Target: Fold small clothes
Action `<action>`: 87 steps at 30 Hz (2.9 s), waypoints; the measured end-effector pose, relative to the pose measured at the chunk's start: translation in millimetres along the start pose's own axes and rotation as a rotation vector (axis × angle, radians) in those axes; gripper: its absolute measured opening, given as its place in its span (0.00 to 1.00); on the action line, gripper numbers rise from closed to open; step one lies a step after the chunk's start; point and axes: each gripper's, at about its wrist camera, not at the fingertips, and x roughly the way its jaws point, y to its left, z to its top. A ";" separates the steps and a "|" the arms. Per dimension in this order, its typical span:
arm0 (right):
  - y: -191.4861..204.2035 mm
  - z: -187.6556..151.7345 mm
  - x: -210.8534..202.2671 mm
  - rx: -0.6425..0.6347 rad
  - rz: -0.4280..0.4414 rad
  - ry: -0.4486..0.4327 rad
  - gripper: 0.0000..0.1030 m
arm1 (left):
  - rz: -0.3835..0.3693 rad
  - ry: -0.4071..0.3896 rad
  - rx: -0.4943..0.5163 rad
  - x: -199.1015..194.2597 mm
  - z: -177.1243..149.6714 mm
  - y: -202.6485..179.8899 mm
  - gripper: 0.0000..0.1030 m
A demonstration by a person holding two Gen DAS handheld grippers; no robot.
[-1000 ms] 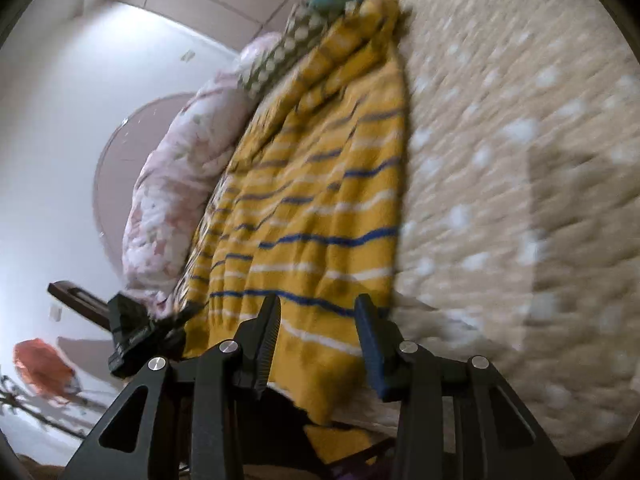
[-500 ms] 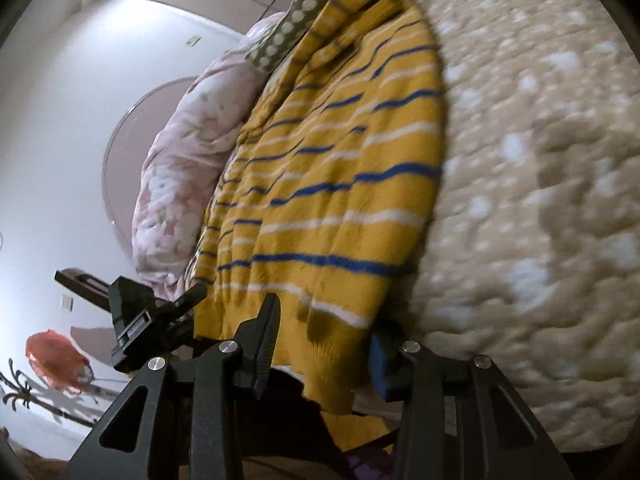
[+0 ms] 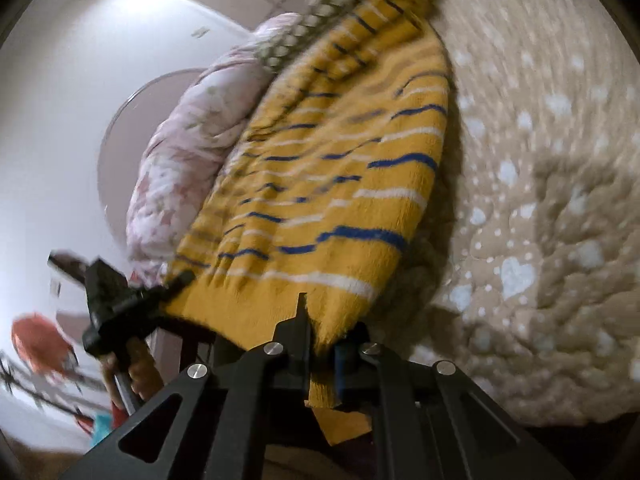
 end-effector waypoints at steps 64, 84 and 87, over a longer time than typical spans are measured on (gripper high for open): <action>-74.1 298.1 52.0 0.215 -0.199 -0.224 0.69 | -0.110 0.020 -0.337 200.4 299.1 15.9 0.60; -43.9 156.8 45.0 -0.078 -0.419 -0.091 0.38 | 0.335 0.111 0.126 171.4 186.0 10.6 0.69; -61.3 155.5 42.0 -0.004 -0.379 -0.095 0.09 | 0.382 0.112 0.151 176.4 178.4 28.2 0.68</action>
